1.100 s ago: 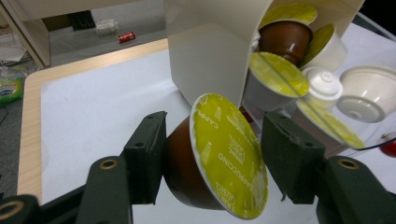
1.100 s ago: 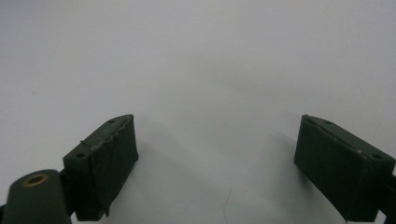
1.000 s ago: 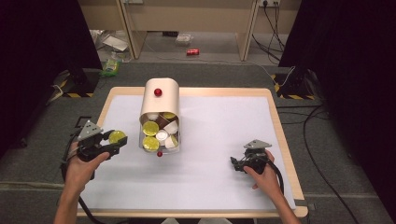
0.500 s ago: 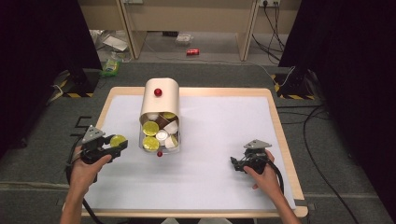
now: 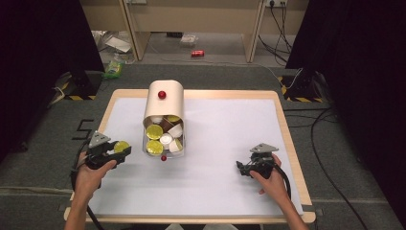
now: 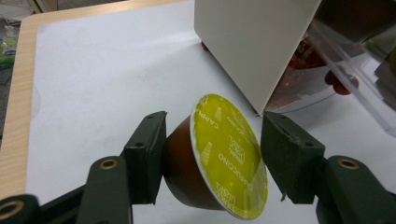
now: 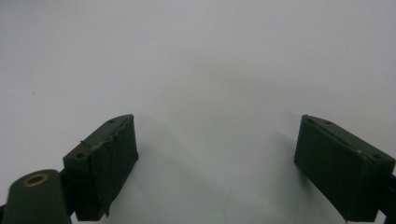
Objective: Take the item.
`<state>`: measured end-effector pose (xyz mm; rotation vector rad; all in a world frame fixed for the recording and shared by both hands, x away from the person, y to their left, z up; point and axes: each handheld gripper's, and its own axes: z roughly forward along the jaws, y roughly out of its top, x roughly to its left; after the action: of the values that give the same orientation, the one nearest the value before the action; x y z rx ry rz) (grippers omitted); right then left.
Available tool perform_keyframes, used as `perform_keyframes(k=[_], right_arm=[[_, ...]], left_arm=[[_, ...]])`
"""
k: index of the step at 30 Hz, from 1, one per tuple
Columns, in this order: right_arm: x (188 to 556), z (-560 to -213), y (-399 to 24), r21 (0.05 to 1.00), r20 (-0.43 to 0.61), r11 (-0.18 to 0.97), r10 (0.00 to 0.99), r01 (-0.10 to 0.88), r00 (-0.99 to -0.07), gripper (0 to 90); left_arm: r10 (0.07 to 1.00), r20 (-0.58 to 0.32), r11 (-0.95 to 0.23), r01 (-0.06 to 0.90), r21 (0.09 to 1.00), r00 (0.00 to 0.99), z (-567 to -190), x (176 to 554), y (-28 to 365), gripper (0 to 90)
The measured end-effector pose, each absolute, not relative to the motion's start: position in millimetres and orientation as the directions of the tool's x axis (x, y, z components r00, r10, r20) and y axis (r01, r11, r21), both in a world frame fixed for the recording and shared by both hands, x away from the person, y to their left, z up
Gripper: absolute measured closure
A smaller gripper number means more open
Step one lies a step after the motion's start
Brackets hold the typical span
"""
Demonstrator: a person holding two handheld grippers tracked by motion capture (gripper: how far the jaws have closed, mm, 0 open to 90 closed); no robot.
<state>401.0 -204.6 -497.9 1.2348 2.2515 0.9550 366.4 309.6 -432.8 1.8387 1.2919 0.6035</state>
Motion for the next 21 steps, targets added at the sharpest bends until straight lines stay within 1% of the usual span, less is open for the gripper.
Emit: perform_keyframes(k=[15, 21], right_arm=[[400.9, -497.9, -204.5, 0.726, -0.018, 0.375, 0.848, 0.576, -0.529, 13.5], [400.9, -497.9, -204.5, 0.726, -0.018, 0.375, 0.848, 0.577, -0.529, 13.5]], left_arm=[[0.935, -0.06, -0.176, 0.605, 0.777, 0.349, -460.2, 374.9, 312.4, 41.8], [0.937, -0.062, -0.175, 0.614, 0.77, 0.344, -464.3, 375.8, 314.3, 41.8]])
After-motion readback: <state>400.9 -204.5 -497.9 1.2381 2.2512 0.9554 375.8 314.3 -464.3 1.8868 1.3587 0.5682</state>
